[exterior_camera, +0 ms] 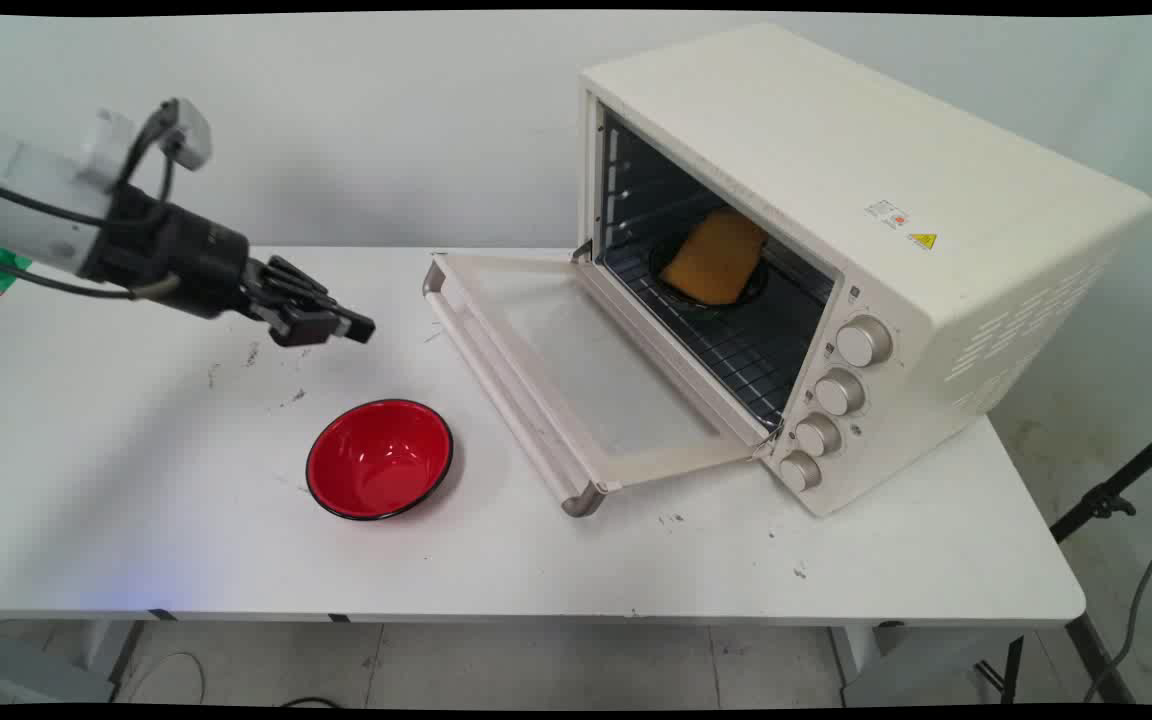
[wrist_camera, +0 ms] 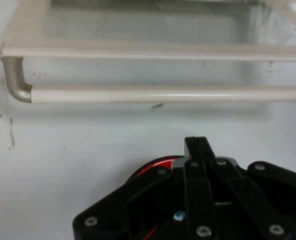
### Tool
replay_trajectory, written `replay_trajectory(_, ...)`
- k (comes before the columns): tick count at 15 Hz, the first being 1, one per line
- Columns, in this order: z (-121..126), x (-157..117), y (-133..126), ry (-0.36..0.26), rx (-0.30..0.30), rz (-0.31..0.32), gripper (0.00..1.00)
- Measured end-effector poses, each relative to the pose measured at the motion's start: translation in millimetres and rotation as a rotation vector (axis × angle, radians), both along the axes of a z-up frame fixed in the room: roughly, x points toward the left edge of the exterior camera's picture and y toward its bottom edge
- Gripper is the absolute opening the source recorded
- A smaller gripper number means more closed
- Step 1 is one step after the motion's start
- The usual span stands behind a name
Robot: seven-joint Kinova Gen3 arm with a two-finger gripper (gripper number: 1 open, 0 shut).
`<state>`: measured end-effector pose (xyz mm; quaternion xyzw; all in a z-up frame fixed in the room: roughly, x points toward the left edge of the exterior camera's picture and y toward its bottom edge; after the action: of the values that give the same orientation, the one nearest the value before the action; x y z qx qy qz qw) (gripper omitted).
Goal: Close the oven
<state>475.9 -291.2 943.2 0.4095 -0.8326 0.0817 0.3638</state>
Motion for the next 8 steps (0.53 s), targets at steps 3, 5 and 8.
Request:
replay_trajectory(3,-16.7,-9.3,-5.3,-0.006,0.004,0.02,0.0)
replay_trajectory(5,-29.3,-18.4,-10.4,-0.008,0.005,0.031,0.0)
replay_trajectory(8,-45.0,-30.4,-16.6,-0.009,0.006,0.041,0.0)
